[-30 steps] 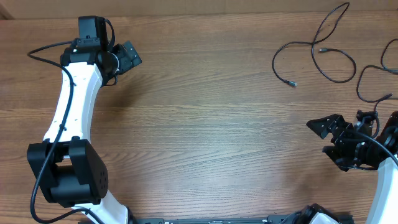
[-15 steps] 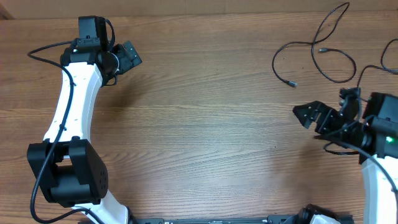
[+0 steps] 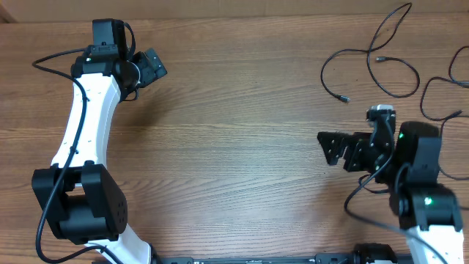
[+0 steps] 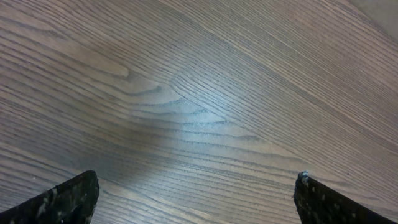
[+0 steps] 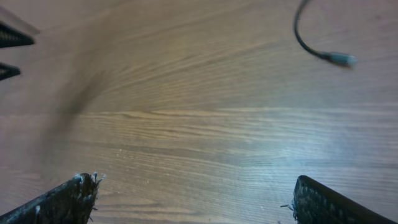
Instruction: Untangle cables
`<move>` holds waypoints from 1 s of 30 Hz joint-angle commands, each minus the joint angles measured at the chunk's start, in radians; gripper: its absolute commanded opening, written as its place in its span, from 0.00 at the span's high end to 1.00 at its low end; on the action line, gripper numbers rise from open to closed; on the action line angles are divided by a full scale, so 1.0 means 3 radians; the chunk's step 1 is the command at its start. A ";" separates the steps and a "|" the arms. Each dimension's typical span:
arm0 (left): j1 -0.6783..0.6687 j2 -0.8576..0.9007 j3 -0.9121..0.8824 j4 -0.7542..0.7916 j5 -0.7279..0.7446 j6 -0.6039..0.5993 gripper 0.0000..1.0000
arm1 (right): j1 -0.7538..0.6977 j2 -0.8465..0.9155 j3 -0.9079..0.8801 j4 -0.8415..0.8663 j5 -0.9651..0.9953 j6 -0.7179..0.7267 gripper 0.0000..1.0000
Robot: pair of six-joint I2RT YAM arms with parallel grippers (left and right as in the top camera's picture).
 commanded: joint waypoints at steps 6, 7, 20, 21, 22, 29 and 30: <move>-0.0023 -0.0106 0.0074 0.0000 0.0013 -0.0020 0.00 | 0.0285 -0.0618 -0.0561 0.0483 0.0160 -0.0018 0.00; -0.0023 -0.0107 0.0074 0.0000 0.0011 -0.0020 0.00 | 0.0285 -0.0702 -0.0646 0.0549 0.0159 -0.0018 0.00; -0.0023 -0.0107 0.0074 0.0000 0.0011 -0.0020 0.00 | 0.0285 -0.1461 -0.1011 0.0661 0.0261 -0.0019 0.00; -0.0023 -0.0106 0.0074 0.0000 0.0011 -0.0020 0.00 | 0.0285 -0.1499 -0.1024 0.0661 0.0268 -0.0019 0.00; -0.0023 -0.0106 0.0074 0.0000 0.0011 -0.0020 0.00 | 0.0286 -0.1540 -0.1035 0.0661 0.0285 -0.0019 0.00; -0.0023 -0.0106 0.0074 0.0000 0.0011 -0.0020 0.00 | 0.0286 -0.1726 -0.1138 0.0656 0.0299 -0.0019 0.00; -0.0023 -0.0106 0.0074 0.0000 0.0011 -0.0020 0.01 | 0.0286 -0.1737 -0.1139 0.0659 0.0310 -0.0019 0.00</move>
